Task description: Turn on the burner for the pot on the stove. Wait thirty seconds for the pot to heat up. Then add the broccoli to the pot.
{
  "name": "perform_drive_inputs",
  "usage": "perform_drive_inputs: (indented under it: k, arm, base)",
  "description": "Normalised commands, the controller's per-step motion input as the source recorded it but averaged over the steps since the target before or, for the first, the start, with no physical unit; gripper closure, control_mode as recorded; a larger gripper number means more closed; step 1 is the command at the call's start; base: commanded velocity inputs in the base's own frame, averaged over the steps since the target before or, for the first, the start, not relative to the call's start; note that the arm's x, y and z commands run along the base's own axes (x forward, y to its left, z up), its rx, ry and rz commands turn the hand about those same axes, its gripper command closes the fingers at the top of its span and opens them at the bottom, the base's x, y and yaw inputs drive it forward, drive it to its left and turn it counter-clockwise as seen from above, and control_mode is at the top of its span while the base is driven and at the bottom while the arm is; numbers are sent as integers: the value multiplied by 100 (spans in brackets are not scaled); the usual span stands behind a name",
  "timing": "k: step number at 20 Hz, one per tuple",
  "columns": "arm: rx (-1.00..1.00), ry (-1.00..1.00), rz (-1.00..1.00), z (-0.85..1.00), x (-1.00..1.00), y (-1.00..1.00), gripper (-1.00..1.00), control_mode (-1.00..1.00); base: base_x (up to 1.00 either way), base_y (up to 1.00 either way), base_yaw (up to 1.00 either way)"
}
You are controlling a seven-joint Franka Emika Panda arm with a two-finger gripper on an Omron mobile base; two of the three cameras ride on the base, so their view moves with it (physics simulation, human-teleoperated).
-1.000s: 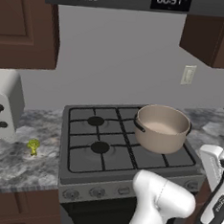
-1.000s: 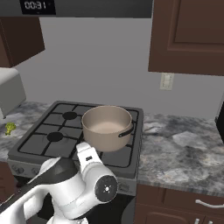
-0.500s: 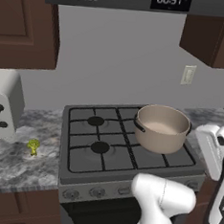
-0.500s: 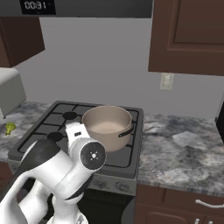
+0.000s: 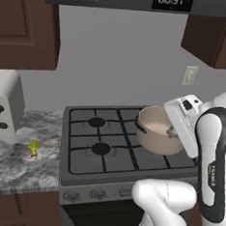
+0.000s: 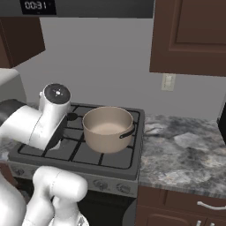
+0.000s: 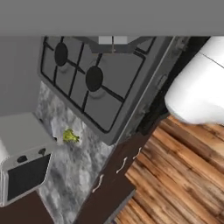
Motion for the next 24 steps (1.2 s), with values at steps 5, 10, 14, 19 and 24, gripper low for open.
perform_drive_inputs:
  k: [5, 10, 14, 19, 24]
  arm:
    - [2, 35, -10, 33, 52, 82, 100, -100]
    - [5, 39, -18, 2, 44, 69, -100, -100]
    - [5, 38, -22, -2, 26, 62, -100, -100]
    - [7, 38, -29, -11, 6, 56, -100, -100]
    - [7, 41, -37, -44, -5, 49, -100, -100]
  base:
    - [0, 0, 0]
    - [0, 0, 0]
    - [0, 0, 0]
    - [0, 0, 0]
    - [0, 0, 0]
